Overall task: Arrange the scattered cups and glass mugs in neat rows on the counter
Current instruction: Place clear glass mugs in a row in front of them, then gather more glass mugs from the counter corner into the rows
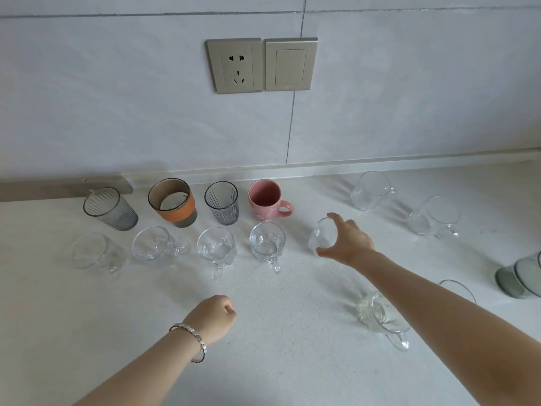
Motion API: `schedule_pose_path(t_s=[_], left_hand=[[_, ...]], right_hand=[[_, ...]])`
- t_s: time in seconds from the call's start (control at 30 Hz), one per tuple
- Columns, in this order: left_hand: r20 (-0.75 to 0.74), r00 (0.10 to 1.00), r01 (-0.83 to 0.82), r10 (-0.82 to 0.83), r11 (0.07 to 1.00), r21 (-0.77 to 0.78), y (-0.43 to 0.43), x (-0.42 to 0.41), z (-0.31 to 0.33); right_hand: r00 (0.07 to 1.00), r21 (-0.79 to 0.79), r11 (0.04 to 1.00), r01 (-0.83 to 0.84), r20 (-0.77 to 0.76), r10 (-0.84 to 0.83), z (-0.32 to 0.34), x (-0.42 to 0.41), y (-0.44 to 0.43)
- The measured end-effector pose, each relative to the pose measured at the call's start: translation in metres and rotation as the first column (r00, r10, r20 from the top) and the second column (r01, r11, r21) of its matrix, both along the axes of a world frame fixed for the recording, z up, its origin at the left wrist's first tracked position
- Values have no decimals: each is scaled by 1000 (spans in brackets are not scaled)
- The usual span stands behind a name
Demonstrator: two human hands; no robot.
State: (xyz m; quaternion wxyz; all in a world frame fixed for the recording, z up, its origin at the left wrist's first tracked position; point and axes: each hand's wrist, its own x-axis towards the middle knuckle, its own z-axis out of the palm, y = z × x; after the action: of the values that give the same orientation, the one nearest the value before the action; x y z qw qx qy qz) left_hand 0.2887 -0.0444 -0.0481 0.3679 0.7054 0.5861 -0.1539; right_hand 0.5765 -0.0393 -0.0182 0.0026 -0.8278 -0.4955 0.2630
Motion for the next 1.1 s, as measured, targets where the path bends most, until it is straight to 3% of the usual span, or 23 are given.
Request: schedule_pose_path(t_s=[0.2, 0.33, 0.57, 0.67, 0.87, 1.1], left_hand=[[1, 1000, -8, 8, 1000, 3, -5, 5, 2], [5, 1000, 13, -13, 1000, 10, -8, 12, 4], [12, 996, 86, -86, 996, 21, -14, 36, 1], [55, 993, 107, -109, 994, 31, -20, 46, 1], [40, 996, 84, -84, 996, -2, -27, 25, 1], [35, 993, -114, 114, 993, 9, -27, -43, 1]], right_hand=[[994, 9, 995, -96, -51, 96, -6, -5, 4], [984, -14, 997, -75, -163, 72, 0, 6, -12], [986, -255, 961, -106, 100, 135, 24, 31, -93], [985, -329, 940, -95, 108, 137, 14, 28, -128], [982, -246, 969, -19, 180, 65, 10, 13, -133], [963, -116, 963, -245, 84, 255, 29, -64, -97]])
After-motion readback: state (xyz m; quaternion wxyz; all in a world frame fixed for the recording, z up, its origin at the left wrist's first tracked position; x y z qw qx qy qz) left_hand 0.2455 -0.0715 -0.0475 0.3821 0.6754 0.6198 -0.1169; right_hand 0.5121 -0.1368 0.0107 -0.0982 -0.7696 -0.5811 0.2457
